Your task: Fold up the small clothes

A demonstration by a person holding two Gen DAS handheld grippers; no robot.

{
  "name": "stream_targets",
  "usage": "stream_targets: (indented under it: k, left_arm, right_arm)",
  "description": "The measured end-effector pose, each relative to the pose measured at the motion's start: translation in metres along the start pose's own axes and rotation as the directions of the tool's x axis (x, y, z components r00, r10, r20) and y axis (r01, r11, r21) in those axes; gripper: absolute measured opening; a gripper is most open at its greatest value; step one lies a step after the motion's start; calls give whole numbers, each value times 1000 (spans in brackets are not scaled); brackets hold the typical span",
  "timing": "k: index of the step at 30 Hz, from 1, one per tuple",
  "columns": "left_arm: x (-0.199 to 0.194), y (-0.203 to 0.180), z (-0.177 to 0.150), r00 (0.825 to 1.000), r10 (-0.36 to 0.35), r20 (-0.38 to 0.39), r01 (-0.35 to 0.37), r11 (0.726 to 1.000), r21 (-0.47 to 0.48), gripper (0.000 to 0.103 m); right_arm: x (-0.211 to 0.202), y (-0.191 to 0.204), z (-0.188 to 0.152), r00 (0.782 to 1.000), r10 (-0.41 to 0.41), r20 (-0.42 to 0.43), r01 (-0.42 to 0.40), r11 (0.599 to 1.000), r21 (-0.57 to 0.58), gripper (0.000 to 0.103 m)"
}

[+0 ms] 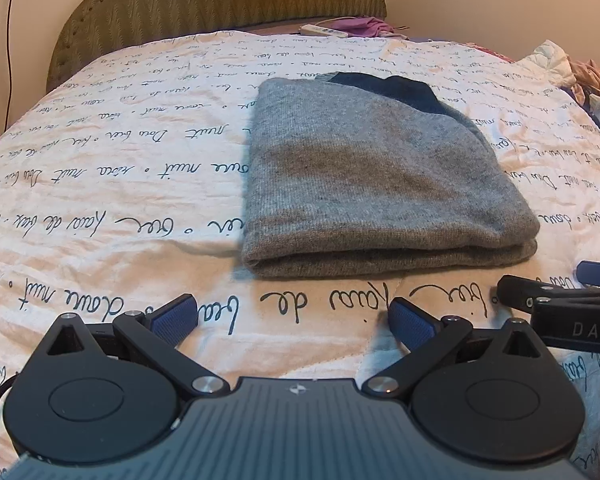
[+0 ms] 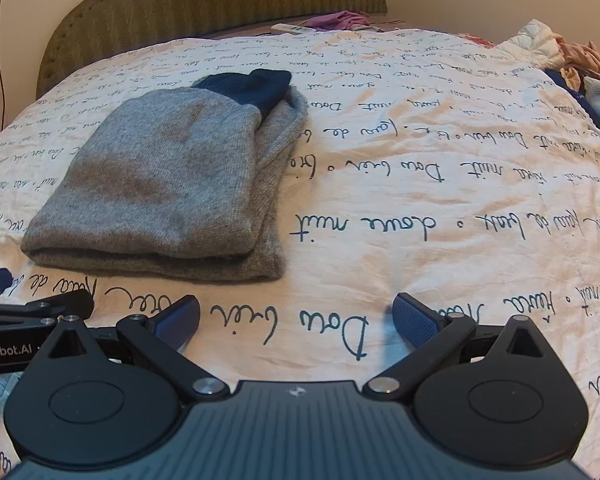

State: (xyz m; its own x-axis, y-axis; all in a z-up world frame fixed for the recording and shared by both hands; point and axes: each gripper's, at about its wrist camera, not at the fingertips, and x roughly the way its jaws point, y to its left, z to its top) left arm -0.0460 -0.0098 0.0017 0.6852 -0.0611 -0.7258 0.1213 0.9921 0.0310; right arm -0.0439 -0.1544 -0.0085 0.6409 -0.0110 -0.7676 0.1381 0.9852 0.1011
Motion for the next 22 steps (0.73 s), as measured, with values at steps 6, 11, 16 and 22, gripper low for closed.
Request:
stream_targets:
  k: [6, 11, 16, 22]
  left_arm:
    - [-12, 2, 3, 1000, 6, 14, -6, 1000, -17, 103]
    - [-17, 8, 7, 1000, 3, 8, -3, 999, -47, 103]
    - [-26, 19, 4, 998, -44, 55, 51, 991, -125, 101]
    - [-35, 15, 11, 996, -87, 31, 89, 995, -52, 103]
  right_arm:
    - [-8, -1, 1, 1000, -2, 14, 2, 1000, -4, 103]
    - [-14, 0, 2, 1000, 1, 30, -1, 1000, -15, 103]
    - [-17, -1, 1, 999, 12, 35, -11, 1000, -4, 103]
    - [-19, -4, 2, 999, 38, 33, -38, 999, 25, 103]
